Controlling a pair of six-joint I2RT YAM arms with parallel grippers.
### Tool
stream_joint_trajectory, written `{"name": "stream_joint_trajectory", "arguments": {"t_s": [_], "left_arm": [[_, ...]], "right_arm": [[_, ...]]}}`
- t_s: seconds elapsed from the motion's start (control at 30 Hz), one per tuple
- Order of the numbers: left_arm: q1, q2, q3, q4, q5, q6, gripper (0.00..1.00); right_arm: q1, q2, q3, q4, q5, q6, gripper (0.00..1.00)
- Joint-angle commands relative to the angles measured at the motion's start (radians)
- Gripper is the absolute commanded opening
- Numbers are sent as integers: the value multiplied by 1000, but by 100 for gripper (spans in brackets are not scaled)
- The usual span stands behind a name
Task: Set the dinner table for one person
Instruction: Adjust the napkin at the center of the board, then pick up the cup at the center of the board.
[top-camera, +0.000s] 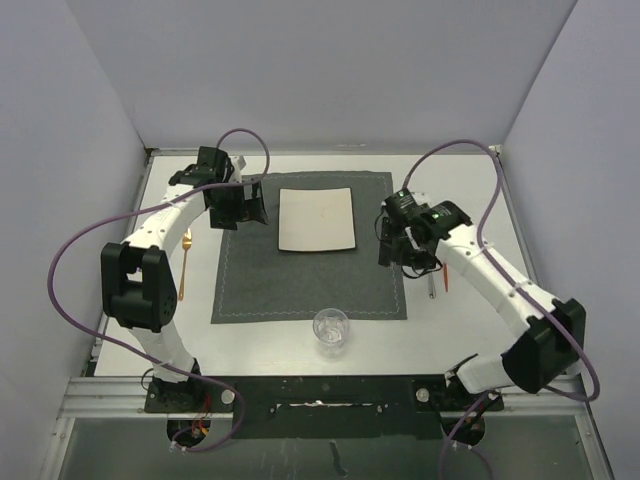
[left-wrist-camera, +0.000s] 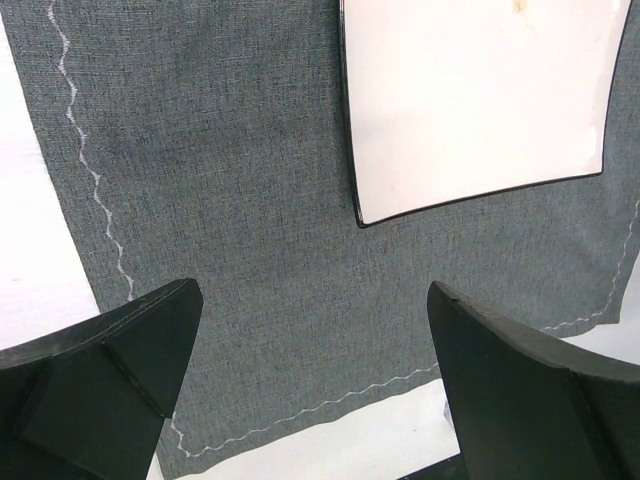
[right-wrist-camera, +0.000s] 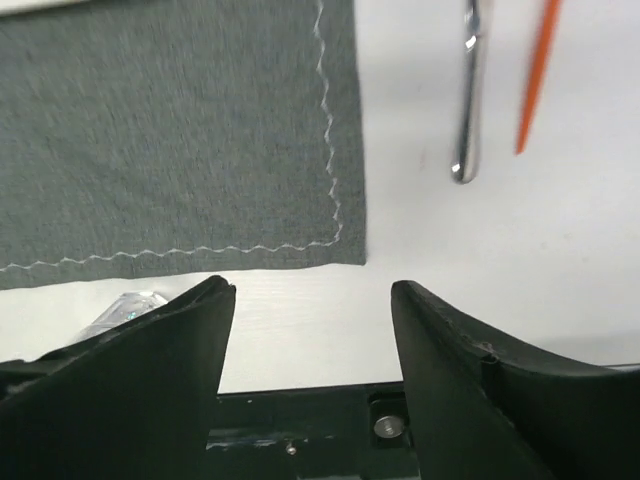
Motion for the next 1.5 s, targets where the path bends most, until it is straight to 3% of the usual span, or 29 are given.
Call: {"name": "stream_joint_trajectory", "arguments": {"t_s": [0.0, 0.1, 0.2, 0.33, 0.5, 0.67, 1.13, 1.47], "left_arm": [[7, -82, 2, 45, 17, 13, 98], [7, -88, -1, 42, 9, 19, 98], [7, -96, -8, 44, 0, 20, 98], [7, -100, -18, 51, -1, 18, 98], [7, -80, -19, 51, 18, 8, 98], [5, -68, -14, 42, 24, 3, 98], [3, -99, -33, 54, 6, 1, 98], [4, -108, -38, 55, 5, 4, 98]], "right_arm": [[-9, -105, 57, -73, 203, -14, 80], [-37, -145, 42, -28, 236, -65, 95], [-55, -185, 21, 36, 207, -109, 95], [-57, -204, -6, 103, 38, -163, 85], [-43, -161, 1, 59, -159, -196, 59], [23, -187, -30, 64, -249, -211, 57], [455, -21, -71, 136, -149, -46, 63], [525, 109, -63, 177, -123, -28, 58]]}}
